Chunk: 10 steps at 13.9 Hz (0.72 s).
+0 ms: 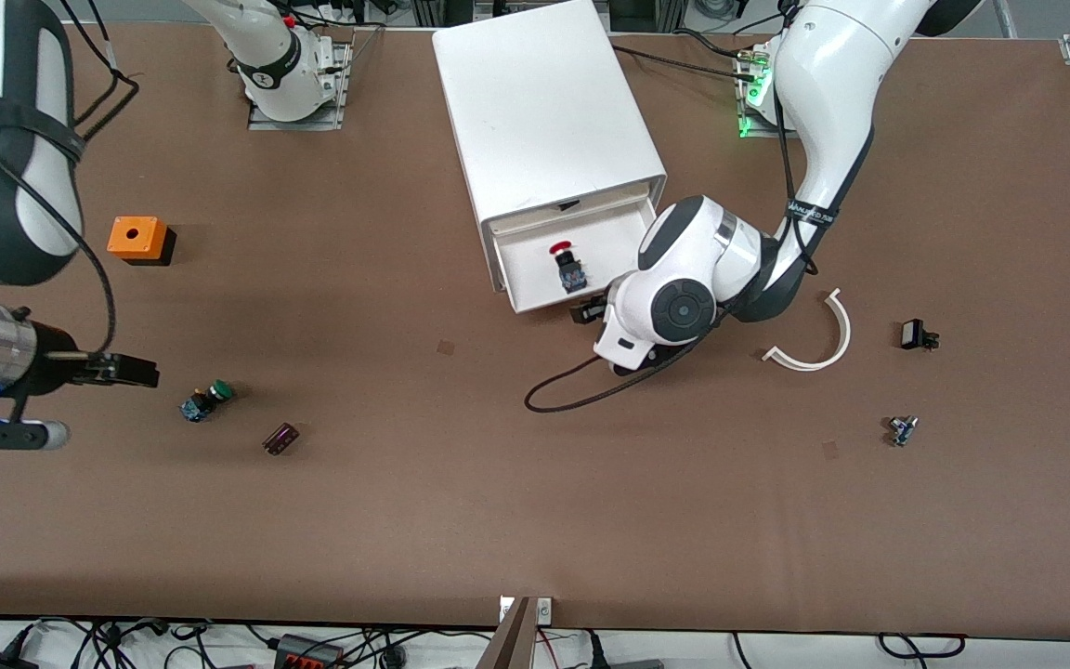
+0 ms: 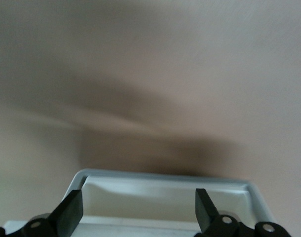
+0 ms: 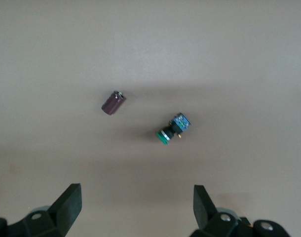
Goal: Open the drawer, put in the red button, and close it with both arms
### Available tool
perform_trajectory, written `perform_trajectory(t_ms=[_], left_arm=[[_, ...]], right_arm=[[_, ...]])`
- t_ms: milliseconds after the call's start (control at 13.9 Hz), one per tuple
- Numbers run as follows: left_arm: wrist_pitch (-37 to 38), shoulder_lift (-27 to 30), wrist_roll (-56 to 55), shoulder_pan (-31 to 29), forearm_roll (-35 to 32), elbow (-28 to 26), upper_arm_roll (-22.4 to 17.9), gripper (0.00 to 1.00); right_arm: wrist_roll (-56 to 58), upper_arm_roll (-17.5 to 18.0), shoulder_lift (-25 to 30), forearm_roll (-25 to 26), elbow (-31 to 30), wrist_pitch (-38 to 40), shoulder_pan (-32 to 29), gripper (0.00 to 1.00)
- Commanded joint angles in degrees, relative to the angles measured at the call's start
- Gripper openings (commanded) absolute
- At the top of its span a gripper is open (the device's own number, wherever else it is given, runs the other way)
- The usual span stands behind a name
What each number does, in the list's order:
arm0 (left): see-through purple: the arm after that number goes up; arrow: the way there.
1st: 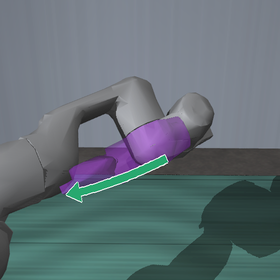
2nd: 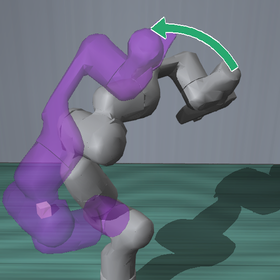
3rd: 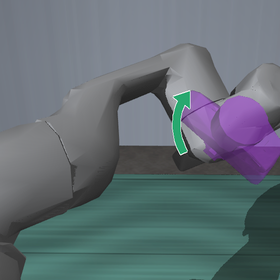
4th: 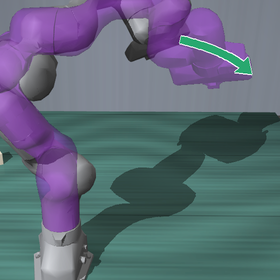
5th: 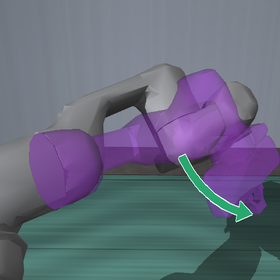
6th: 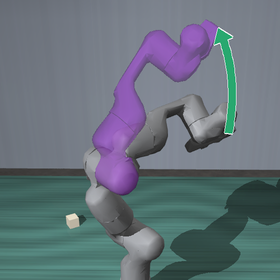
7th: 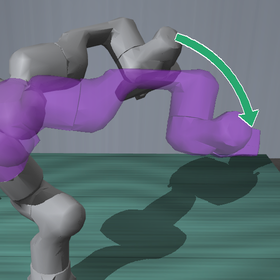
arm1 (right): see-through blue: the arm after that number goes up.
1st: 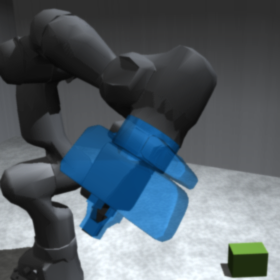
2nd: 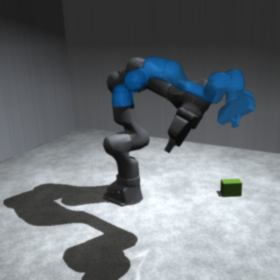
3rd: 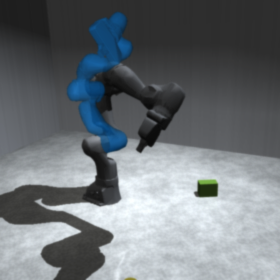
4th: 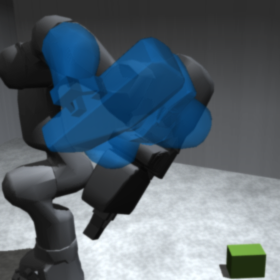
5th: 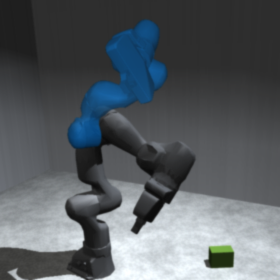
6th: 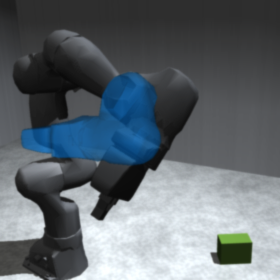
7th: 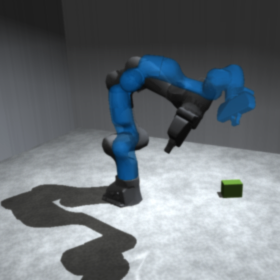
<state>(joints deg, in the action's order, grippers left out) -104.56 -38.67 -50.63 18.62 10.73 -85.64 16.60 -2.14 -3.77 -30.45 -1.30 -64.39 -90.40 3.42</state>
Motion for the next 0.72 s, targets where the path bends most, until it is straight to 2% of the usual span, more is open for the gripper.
perform_trajectory(t_ms=[0, 216, 505, 649], left_arm=[[2.4, 2.1, -0.5, -0.2, 1.3, -2.9, 1.2, 1.00], [6.8, 2.0, -0.5, 0.1, 1.3, -2.9, 2.0, 1.00], [9.0, 2.1, -0.5, 0.5, 1.4, -3.7, 4.0, 1.00], [9.3, 2.1, -0.5, 0.5, 1.4, -4.4, 4.7, 1.00]], right_arm=[[0.2, 1.6, 11.6, 0.2, -12.2, -1.7, -1.7, 1.00], [2.0, 1.7, 16.5, 0.1, -15.4, -0.9, -4.4, 1.00], [3.3, 1.5, 18.5, 0.9, -15.8, 2.1, -4.5, 1.00], [4.2, 1.3, 20.0, 1.0, -18.4, 1.4, -4.6, 1.00]])
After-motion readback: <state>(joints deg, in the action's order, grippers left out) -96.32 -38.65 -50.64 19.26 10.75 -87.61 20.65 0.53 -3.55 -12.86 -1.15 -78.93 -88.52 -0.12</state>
